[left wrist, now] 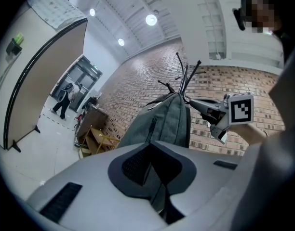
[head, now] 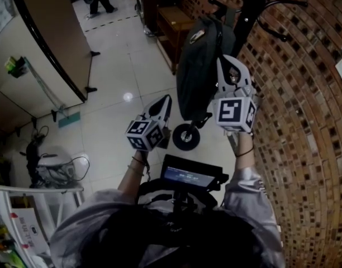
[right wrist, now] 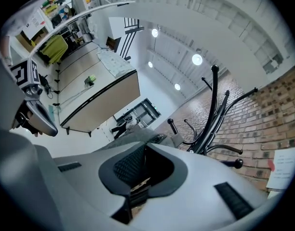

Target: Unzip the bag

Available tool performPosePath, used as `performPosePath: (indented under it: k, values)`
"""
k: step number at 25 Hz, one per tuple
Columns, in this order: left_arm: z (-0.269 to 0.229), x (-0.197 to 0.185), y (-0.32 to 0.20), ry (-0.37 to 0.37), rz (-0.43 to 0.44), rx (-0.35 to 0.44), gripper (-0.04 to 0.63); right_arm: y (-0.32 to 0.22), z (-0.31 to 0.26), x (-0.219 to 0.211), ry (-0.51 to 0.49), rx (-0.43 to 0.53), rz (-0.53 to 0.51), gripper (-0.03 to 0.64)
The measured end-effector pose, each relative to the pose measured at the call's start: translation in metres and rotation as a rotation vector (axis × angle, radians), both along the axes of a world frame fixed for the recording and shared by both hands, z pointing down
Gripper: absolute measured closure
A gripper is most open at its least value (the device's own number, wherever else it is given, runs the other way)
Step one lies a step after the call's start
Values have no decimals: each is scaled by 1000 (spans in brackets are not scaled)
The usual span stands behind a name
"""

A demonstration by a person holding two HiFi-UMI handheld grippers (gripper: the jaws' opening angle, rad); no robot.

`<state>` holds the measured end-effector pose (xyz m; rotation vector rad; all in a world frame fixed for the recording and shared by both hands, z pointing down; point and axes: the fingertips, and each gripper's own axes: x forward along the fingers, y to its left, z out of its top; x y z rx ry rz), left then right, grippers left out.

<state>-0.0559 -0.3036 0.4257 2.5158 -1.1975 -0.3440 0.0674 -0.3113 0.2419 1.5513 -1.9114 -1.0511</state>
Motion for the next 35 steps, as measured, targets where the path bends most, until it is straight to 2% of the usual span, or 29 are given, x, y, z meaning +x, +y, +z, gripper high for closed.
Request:
performPosePath:
  k: [3,5,9,12,14,19,21,27,31,35]
  values:
    - [-1,1,-1,8,10,1,586,0,-9,6,-15,69,31,620]
    - [-1,0,-1,11,13,-4,586,-3,-16,10,-37,78,33,620]
    - [1,-2,-2,12,13,-8,586,-6,-24,11,-39,16,-29,620]
    - [1,-6,-3,19,6,-11,586,-6,-18,18,-22,-41,-7,620]
    - [0,-7,-4,33,2,-12,586,-7,-12,21,26,-63,4,619]
    - [1,-7,-6,39,-8,-18,586,-12,-4,24,65,-50,-4,614]
    - [1,-6,-6,40,-11,-18,586,-15,-3,21,85,-48,-22,557]
    - [3,-7,-6,33,-29,-17,586,-23,-3,15,87,-75,-1,560]
    - [3,-9,-6,30,-43,-27,586,-27,-2,10,129,-105,-24,597]
    - [5,-15,-5,26,-54,-29,586,-21,-3,6,157,-134,-23,600]
